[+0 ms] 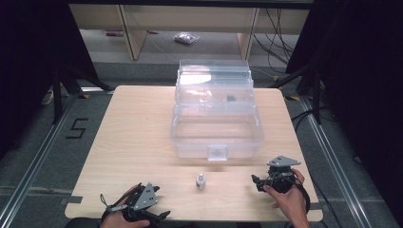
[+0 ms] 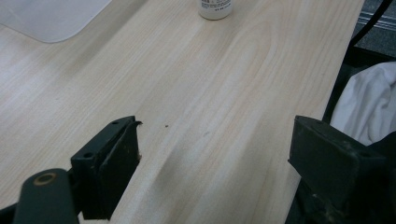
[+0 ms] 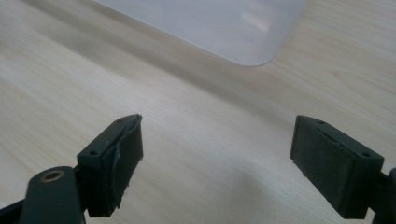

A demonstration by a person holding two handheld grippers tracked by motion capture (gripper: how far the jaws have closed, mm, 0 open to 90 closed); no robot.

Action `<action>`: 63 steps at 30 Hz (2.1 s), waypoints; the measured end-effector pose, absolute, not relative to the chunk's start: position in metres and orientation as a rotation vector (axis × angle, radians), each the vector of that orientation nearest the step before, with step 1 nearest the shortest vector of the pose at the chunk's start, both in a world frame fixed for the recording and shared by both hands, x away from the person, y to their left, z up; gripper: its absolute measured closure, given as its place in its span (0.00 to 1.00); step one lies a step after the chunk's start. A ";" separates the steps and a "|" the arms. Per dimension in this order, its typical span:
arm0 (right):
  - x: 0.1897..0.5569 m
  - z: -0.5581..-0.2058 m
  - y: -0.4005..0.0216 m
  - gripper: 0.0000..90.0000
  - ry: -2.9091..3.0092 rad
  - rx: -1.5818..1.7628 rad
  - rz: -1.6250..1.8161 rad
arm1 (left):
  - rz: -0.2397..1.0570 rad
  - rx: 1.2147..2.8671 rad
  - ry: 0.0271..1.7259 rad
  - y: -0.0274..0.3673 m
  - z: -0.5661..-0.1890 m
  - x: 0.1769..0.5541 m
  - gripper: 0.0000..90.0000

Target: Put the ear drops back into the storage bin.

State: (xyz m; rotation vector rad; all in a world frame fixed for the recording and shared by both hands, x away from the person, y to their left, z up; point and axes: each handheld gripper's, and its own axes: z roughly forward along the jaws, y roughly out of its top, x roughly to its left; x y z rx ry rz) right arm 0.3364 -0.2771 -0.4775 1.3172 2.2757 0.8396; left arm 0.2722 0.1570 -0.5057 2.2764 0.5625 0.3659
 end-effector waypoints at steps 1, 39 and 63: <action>0.336 -0.476 -0.277 0.21 2.284 1.321 0.836 | 0.376 2.285 0.541 0.157 -0.505 0.273 0.17; 0.327 -0.461 -0.229 0.24 2.568 1.068 0.684 | 0.384 2.294 0.545 0.158 -0.505 0.274 0.17; 0.335 -0.446 -0.150 0.28 2.829 0.738 0.569 | 0.382 2.298 0.554 0.159 -0.505 0.274 0.17</action>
